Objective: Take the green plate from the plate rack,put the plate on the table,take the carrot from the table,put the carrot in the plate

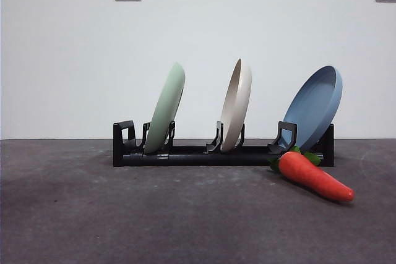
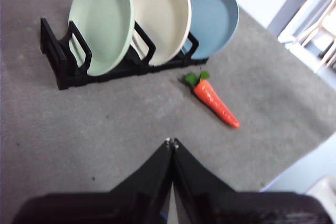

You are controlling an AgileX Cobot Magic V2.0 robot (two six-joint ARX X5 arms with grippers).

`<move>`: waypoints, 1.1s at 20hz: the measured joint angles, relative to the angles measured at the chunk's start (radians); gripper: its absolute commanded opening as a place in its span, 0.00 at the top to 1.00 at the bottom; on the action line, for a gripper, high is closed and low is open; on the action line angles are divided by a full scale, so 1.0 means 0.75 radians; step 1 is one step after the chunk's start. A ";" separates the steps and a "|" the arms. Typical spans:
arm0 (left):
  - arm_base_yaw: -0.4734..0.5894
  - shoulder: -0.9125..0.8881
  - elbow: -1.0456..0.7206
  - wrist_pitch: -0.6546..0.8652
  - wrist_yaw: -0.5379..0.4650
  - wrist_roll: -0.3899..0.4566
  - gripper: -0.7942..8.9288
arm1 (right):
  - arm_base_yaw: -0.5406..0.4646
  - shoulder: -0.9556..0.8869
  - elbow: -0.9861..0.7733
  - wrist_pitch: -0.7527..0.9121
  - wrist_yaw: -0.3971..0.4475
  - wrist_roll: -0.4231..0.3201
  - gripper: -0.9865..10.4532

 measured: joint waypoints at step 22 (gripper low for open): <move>-0.268 0.658 0.406 0.472 -0.051 0.025 0.24 | 0.007 0.008 0.002 -0.040 -0.002 -0.030 0.36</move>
